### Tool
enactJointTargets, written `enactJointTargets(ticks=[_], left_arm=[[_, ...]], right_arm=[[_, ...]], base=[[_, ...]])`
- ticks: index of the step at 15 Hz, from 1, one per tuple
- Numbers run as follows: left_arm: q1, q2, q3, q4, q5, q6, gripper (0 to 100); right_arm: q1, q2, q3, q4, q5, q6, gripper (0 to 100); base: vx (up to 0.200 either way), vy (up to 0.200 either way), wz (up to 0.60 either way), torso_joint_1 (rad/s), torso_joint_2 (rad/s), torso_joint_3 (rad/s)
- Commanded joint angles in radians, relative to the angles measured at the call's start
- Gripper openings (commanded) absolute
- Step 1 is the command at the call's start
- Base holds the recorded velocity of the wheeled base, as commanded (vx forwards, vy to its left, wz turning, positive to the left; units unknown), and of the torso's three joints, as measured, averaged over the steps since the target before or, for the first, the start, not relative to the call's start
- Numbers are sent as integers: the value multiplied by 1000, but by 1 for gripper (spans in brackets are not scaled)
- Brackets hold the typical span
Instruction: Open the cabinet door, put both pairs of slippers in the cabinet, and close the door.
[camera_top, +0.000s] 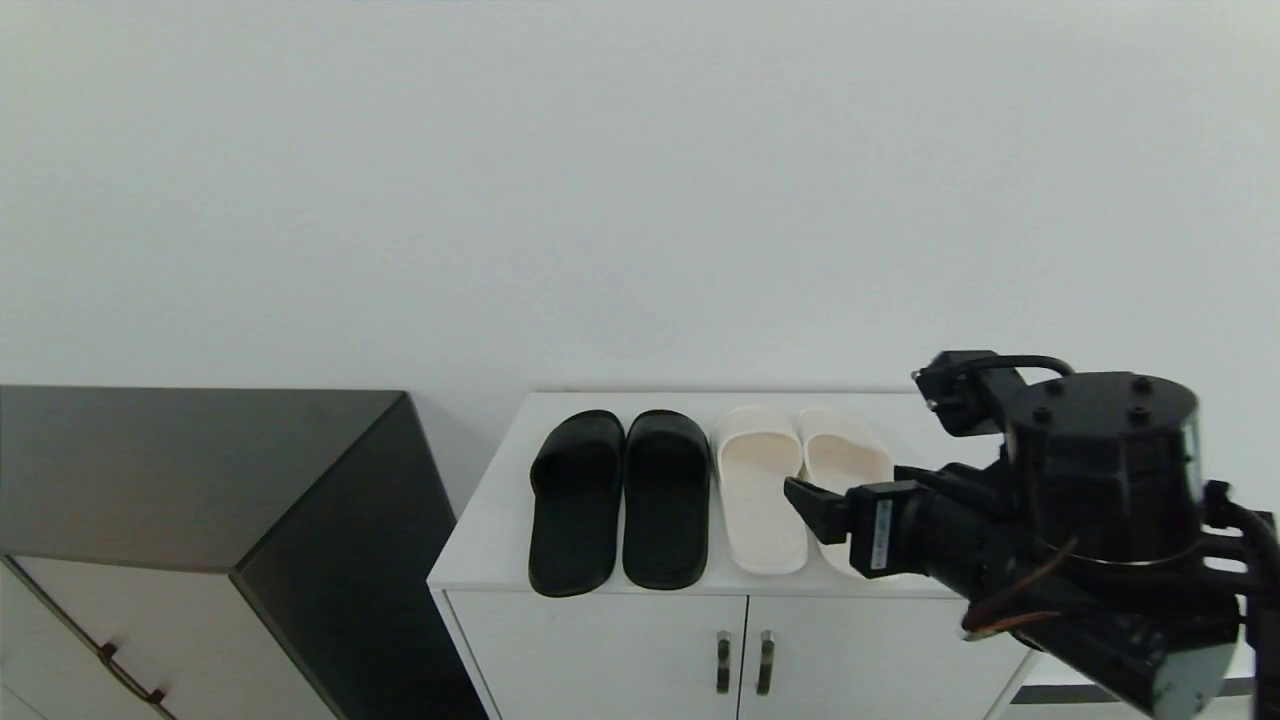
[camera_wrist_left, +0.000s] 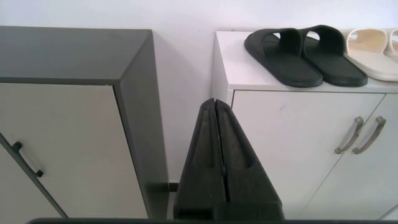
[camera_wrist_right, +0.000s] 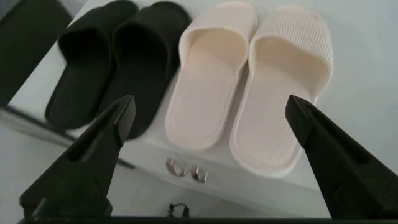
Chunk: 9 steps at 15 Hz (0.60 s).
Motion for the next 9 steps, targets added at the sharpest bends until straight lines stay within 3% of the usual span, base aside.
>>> enactJointTargets(ticks=[1, 5, 9], left_arm=[[0, 0, 0, 0, 0, 0, 0], [0, 0, 0, 0, 0, 0, 0], [0, 0, 0, 0, 0, 0, 0]], right_arm=[[8, 137, -87, -3, -32, -4, 100], [-19, 263, -145, -7, -131, 2, 100], [-52, 289, -145, -15, -139, 1, 100]], base=[[0, 0, 0, 0, 0, 0], [0, 0, 0, 0, 0, 0], [0, 0, 0, 0, 0, 0]])
